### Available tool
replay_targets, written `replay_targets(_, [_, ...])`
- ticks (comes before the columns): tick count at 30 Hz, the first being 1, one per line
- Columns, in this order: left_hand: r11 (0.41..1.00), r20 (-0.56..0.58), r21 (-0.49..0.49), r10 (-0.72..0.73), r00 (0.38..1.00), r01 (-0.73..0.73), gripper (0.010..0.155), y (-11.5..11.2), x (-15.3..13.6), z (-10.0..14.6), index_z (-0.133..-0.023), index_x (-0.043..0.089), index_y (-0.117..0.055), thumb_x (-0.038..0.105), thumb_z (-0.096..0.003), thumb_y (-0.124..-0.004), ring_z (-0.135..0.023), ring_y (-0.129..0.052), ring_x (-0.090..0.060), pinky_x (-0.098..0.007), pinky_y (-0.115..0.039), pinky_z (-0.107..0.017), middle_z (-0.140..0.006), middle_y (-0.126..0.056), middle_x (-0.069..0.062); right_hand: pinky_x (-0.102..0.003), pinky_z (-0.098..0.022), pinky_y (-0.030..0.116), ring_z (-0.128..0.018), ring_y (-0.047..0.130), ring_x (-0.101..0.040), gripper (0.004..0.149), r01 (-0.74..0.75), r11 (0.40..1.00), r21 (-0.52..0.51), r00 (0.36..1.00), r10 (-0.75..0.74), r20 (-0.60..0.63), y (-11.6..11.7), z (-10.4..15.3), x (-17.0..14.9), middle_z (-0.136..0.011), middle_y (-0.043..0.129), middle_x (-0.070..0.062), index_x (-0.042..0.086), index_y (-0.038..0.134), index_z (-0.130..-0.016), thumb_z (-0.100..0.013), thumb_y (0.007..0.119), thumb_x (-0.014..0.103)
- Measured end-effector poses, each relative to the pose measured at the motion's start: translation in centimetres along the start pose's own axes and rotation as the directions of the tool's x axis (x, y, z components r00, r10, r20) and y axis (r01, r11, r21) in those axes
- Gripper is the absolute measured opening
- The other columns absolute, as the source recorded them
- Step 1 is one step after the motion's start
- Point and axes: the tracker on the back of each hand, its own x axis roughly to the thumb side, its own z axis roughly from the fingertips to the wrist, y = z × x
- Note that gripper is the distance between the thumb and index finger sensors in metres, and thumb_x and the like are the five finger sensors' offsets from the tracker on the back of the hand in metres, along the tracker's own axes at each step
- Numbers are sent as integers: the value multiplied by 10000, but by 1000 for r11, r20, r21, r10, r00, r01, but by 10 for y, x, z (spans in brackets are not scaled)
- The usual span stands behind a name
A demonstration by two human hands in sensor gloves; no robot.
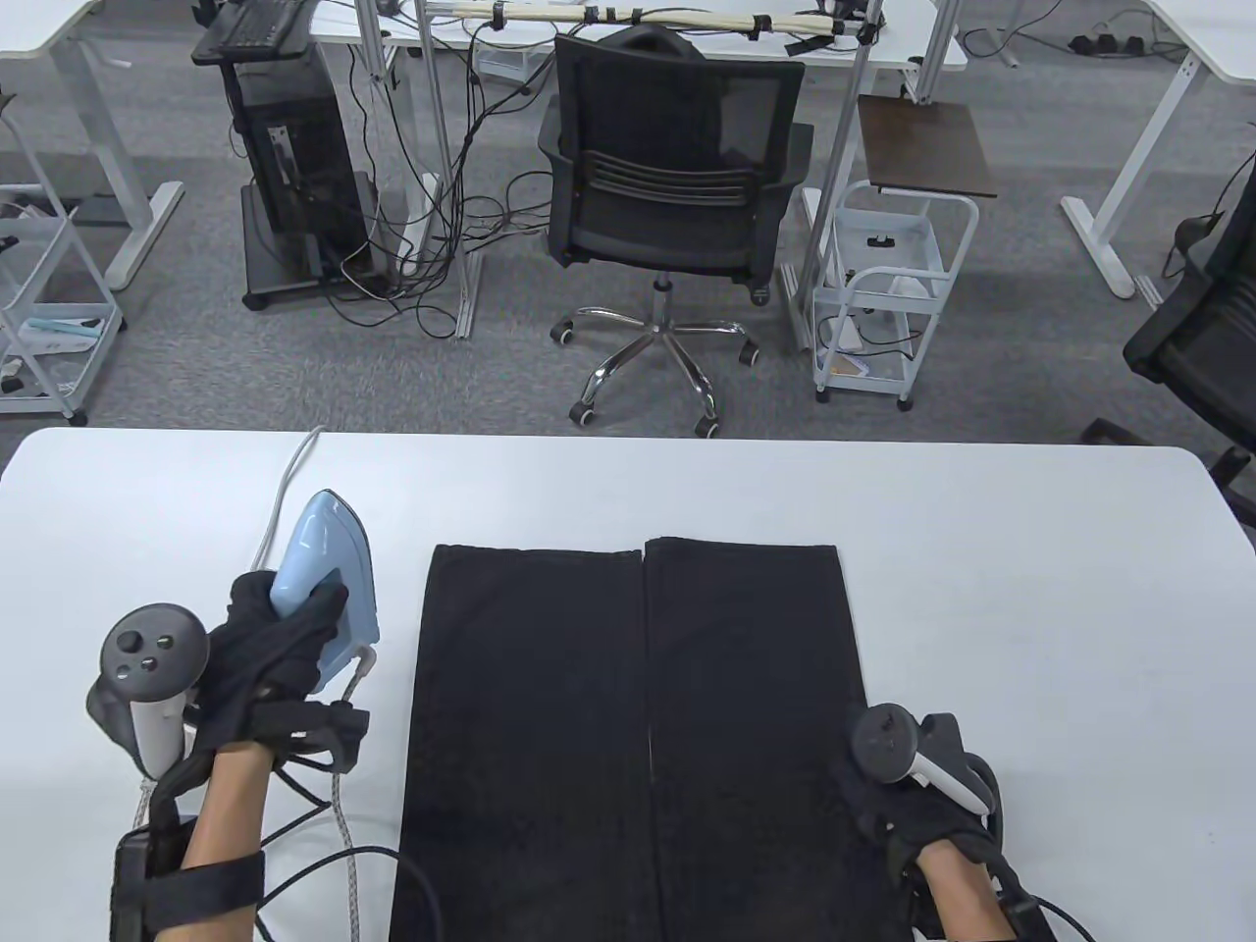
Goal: Iron trousers with electric iron on table
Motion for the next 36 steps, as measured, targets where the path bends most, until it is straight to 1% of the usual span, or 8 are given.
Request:
replay_targets(6, [997,-85,-73,-42,995,36,566,-29,-46,-47,-865,131,-692,436,-453,-932,-735,-1031,-294,-693,-647,-681,-776,-937,-55,-767,-644,408,-1013,303,-590,684,2,1000,7,998,-2,63,0,5,12,-1161,204,-289,135,138,-1117,-602,515,381])
replay_targets(12, [992,-128,-113,-68,989,54,560,-50,-85,-66,-861,140,-681,418,-448,-935,-757,-1026,-292,-691,-622,-692,-788,-928,-46,-767,-642,412,-1013,308,-589,681,-3,1000,15,998,2,66,1,4,13,-1161,214,-291,136,140,-1117,-603,513,381])
replay_targets(16, [993,-115,-106,-63,991,51,540,-50,-93,-68,-853,148,-682,392,-454,-952,-780,-1026,-297,-694,-623,-688,-796,-923,-31,-766,-643,412,-1013,310,-590,682,-12,1000,25,997,10,73,2,4,15,-1161,215,-292,136,139,-1117,-603,513,382])
replay_targets(18, [987,-128,-109,-131,983,118,507,-49,-91,-66,-847,159,-688,364,-465,-950,-817,-1016,-319,-701,-633,-682,-789,-934,-16,-766,-643,411,-1013,309,-590,682,-16,999,40,997,13,76,4,3,15,-1162,213,-291,136,137,-1117,-603,512,383])
replay_targets(21, [957,-163,-68,-290,943,282,467,-46,-90,-58,-827,182,-710,327,-463,-963,-849,-1000,-338,-701,-680,-657,-802,-950,-13,-766,-642,413,-1013,311,-591,684,-17,998,62,997,12,79,6,1,15,-1161,214,-296,134,135,-1116,-603,511,384])
replay_targets(25, [945,-242,-39,-325,914,326,498,-45,-88,-51,-847,162,-722,340,-457,-975,-877,-963,-389,-690,-689,-649,-883,-926,-78,-765,-643,416,-1012,316,-590,683,-17,998,65,997,11,83,6,2,16,-1161,218,-295,134,135,-1116,-603,510,386])
replay_targets(31, [913,-336,-6,-387,859,409,576,-48,-92,-43,-885,133,-700,377,-444,-978,-871,-947,-428,-651,-724,-634,-923,-894,-132,-765,-642,417,-1014,321,-587,683,-6,998,69,996,0,85,7,1,15,-1160,223,-296,134,135,-1116,-603,510,386])
replay_targets(36, [920,-387,-25,-369,845,390,694,-51,-103,-37,-957,105,-617,421,-439,-955,-856,-940,-413,-637,-719,-638,-979,-823,-174,-764,-643,417,-1013,320,-585,687,9,997,73,997,-15,77,8,0,12,-1159,223,-297,131,132,-1115,-603,512,389])
